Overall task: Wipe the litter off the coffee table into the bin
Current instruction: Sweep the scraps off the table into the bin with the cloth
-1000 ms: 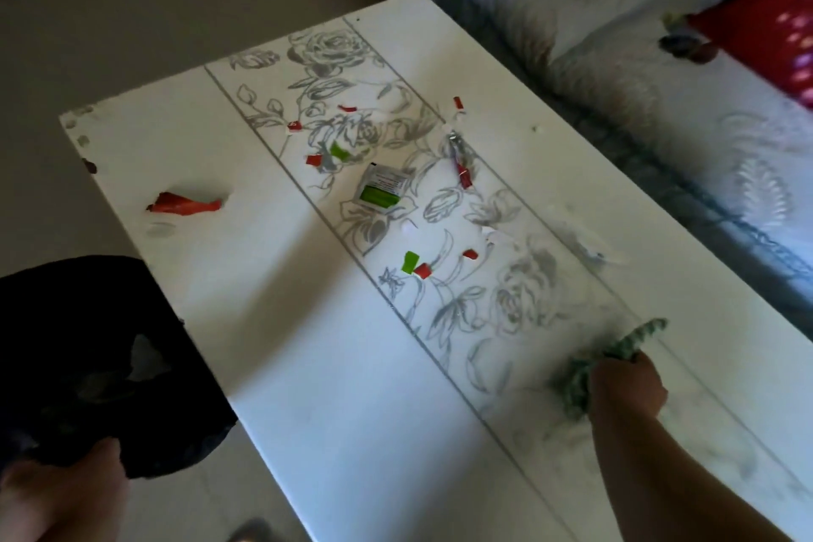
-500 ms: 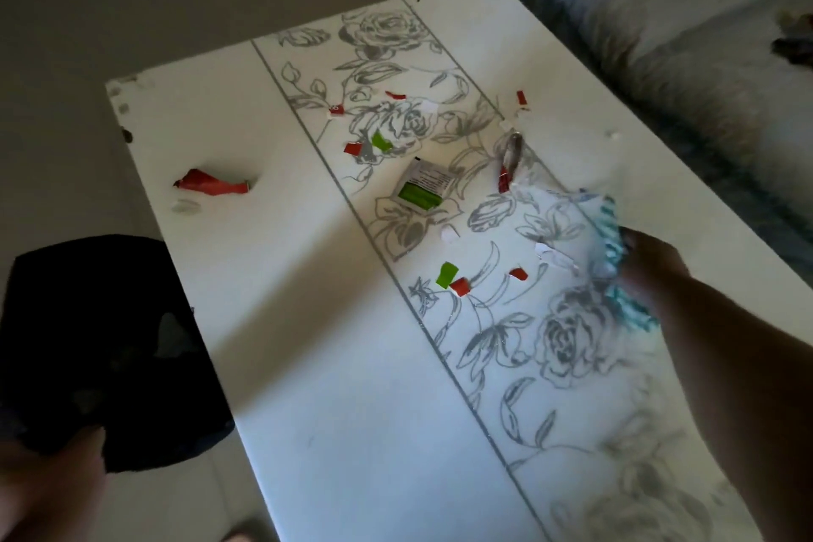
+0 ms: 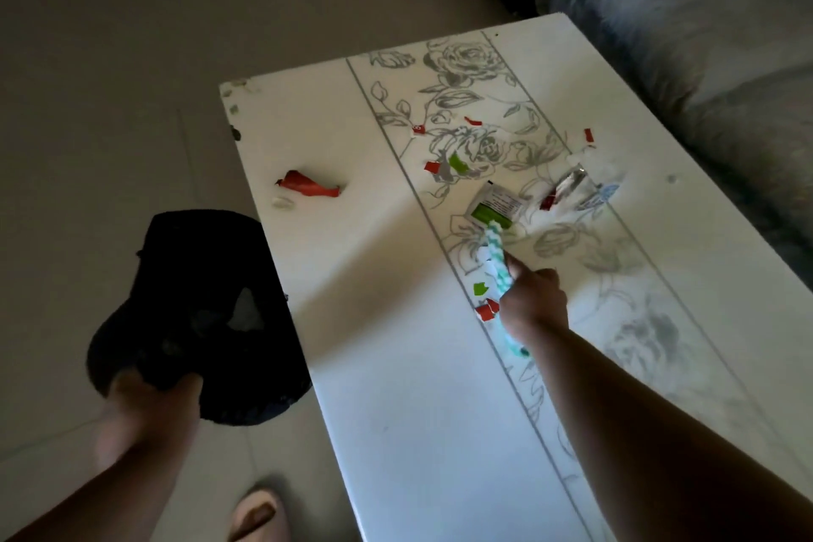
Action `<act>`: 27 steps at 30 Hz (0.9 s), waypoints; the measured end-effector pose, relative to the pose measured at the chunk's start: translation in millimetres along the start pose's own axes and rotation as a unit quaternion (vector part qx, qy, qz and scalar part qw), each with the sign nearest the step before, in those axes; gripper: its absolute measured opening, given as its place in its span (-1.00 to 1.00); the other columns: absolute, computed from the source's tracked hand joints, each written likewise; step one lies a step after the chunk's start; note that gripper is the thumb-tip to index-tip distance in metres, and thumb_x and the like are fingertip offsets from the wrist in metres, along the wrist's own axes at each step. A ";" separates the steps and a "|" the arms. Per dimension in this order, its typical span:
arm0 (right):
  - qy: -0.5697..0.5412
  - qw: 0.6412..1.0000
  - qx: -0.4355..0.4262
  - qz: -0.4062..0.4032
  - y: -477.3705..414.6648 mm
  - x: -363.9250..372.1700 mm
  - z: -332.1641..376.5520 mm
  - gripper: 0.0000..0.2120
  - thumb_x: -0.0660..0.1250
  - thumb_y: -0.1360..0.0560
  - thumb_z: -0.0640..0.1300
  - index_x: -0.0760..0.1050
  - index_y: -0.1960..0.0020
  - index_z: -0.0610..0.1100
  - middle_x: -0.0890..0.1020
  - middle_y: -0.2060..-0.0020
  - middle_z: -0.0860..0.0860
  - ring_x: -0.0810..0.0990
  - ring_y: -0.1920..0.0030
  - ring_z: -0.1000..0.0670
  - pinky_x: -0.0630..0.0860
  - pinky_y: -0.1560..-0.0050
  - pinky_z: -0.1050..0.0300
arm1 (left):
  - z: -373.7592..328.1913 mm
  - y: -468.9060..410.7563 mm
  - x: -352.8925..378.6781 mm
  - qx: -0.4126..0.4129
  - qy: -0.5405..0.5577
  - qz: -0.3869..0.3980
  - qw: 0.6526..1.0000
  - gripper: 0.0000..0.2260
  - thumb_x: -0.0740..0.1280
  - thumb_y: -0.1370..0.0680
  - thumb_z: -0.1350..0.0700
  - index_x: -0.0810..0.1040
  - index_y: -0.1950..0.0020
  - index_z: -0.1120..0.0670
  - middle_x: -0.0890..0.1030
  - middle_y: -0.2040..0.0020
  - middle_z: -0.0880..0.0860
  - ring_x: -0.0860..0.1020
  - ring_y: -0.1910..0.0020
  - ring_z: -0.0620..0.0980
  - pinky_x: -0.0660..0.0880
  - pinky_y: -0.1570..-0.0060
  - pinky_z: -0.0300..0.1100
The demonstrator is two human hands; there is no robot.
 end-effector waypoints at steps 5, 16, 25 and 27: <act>-0.045 0.999 0.007 0.016 26.3 26.9 40.0 -0.40 0.13 -0.47 -0.26 0.25 -0.43 0.17 0.37 -0.16 -0.15 0.49 -0.14 -0.29 0.42 -0.16 0.06 | 2.9 -11.8 -5.3 -0.017 -0.019 0.022 0.999 -0.55 0.37 -0.42 0.13 0.43 -0.27 0.22 0.57 -0.07 0.37 0.55 -0.02 0.40 0.34 0.14 0.04; -0.131 0.987 -0.036 0.083 100.6 99.9 162.2 -0.35 0.17 -0.40 -0.23 0.23 -0.43 0.20 0.36 -0.14 -0.11 0.43 -0.15 -0.26 0.42 -0.19 -0.01 | -1.5 -26.4 -9.3 0.027 0.047 0.052 0.997 -0.78 0.38 -0.40 0.12 0.35 0.08 0.05 0.37 0.38 -0.04 0.34 0.42 0.05 0.33 0.28 -0.10; -0.197 0.969 -0.074 0.131 141.7 140.1 233.8 -0.47 0.00 -0.42 -0.19 0.31 -0.34 0.13 0.38 -0.05 -0.09 0.43 -0.13 -0.23 0.41 -0.24 -0.03 | -5.6 -36.6 -16.8 0.032 0.042 0.094 0.994 -0.82 0.36 -0.40 0.14 0.42 0.06 0.09 0.49 0.37 0.07 0.43 0.41 0.06 0.28 0.42 -0.14; -0.226 0.965 -0.074 0.114 139.5 133.1 235.7 -0.50 -0.02 -0.39 -0.22 0.39 -0.24 0.10 0.39 0.04 -0.04 0.46 -0.02 -0.17 0.44 -0.16 0.01 | -8.6 -40.1 -17.6 0.042 0.042 0.105 0.993 -0.79 0.35 -0.40 0.13 0.40 0.03 0.05 0.51 0.35 0.08 0.45 0.40 0.10 0.31 0.41 -0.13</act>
Point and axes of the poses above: each hand's wrist, its own y-axis away from the middle knuckle, its own x-axis out of the palm, z = x × y, the point moved 10 cm from there along -y, towards the middle knuckle
